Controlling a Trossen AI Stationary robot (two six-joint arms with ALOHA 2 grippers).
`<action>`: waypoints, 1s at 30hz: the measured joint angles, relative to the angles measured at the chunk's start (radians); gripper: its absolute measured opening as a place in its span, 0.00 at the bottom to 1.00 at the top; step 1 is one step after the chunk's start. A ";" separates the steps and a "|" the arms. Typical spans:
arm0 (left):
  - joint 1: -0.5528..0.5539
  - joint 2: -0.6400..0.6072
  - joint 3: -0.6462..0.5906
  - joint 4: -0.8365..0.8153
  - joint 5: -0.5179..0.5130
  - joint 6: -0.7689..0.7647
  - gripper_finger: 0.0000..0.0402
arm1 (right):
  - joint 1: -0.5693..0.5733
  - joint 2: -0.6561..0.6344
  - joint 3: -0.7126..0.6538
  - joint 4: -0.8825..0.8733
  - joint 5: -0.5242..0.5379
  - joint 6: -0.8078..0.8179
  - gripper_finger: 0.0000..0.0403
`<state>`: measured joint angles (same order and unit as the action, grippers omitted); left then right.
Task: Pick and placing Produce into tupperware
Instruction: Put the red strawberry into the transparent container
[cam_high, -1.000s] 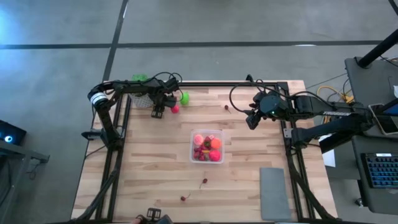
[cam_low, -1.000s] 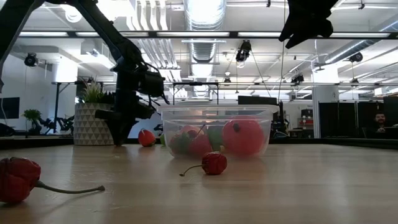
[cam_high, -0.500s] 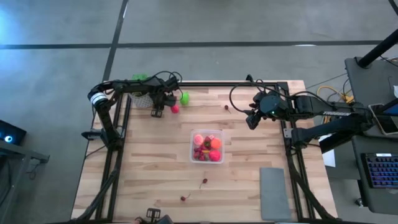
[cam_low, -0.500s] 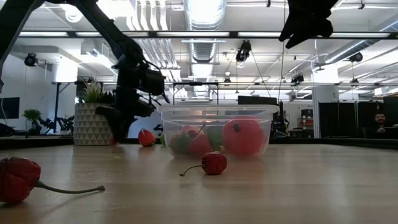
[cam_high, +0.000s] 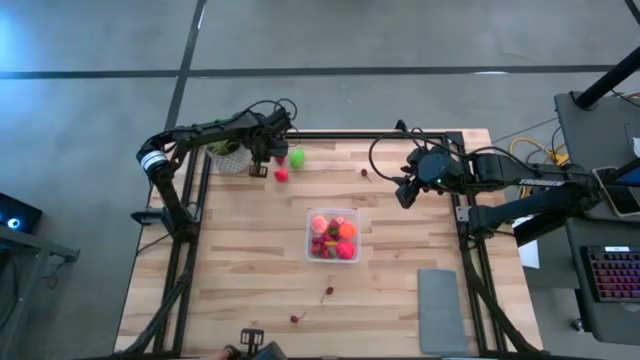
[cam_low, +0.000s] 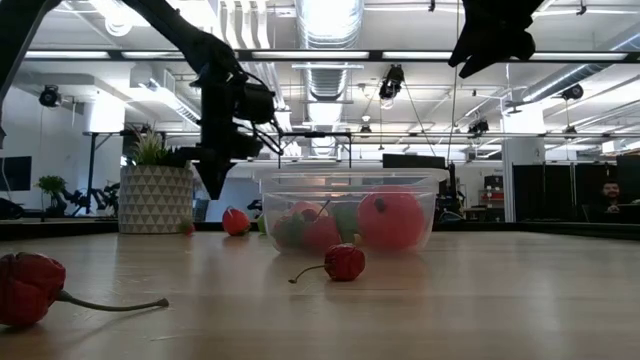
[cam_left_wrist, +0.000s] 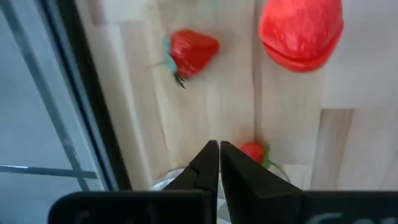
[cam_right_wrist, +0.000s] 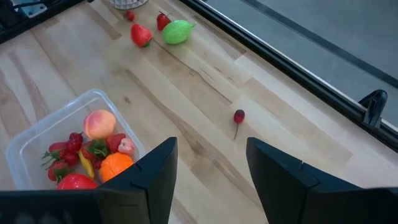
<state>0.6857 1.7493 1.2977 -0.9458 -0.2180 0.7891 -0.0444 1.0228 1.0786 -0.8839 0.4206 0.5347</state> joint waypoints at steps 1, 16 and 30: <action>0.000 0.000 0.005 0.001 0.000 0.000 0.00 | 0.000 0.000 0.000 0.000 0.000 -0.004 0.46; 0.000 0.003 0.001 -0.061 0.002 -0.601 0.28 | 0.000 0.000 -0.008 -0.003 0.000 -0.039 0.46; -0.013 0.078 0.001 -0.102 -0.028 -0.606 0.64 | 0.000 0.000 -0.019 -0.002 0.000 -0.049 0.46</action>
<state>0.6728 1.8270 1.2987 -1.0480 -0.2462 0.1830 -0.0444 1.0229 1.0594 -0.8862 0.4209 0.4858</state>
